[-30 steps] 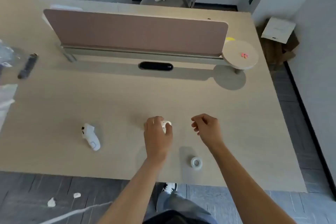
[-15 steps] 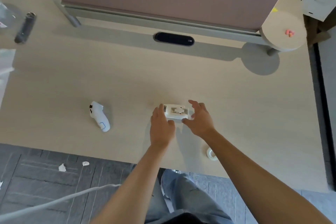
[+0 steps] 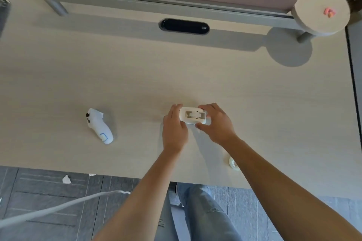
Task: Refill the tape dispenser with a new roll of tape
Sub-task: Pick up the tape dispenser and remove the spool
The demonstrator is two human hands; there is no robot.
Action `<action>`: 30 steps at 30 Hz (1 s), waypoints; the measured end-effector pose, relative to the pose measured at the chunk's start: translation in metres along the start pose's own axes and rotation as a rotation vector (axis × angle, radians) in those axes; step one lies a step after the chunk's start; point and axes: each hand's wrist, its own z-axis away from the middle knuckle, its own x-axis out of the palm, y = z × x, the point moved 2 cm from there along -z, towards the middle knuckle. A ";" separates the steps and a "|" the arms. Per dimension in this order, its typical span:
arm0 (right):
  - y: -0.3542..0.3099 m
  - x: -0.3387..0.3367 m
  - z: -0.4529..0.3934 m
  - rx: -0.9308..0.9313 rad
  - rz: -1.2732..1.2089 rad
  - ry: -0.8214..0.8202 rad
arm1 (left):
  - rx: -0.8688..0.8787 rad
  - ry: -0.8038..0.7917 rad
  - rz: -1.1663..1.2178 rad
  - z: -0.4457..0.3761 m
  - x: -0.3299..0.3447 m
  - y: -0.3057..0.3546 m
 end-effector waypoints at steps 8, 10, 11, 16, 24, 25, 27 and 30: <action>0.008 0.020 0.012 -0.014 -0.010 0.099 | 0.109 0.045 -0.036 0.014 0.007 -0.017; 0.011 0.026 0.017 -0.026 -0.021 0.123 | 0.143 0.066 -0.054 0.019 0.010 -0.023; 0.013 0.030 0.020 -0.033 -0.033 0.130 | 0.152 0.087 -0.064 0.022 0.011 -0.026; 0.022 0.052 0.033 -0.085 -0.109 0.201 | 0.242 0.211 -0.041 0.029 0.021 -0.039; 0.033 0.082 0.059 -0.155 -0.212 0.348 | 0.376 0.220 0.104 0.038 0.036 -0.073; 0.034 0.085 0.061 -0.158 -0.229 0.362 | 0.387 0.216 0.100 0.040 0.035 -0.075; 0.035 0.090 0.065 -0.164 -0.245 0.383 | 0.404 0.216 0.100 0.043 0.035 -0.081; 0.039 0.098 0.074 -0.186 -0.255 0.398 | 0.454 0.224 0.118 0.053 0.036 -0.093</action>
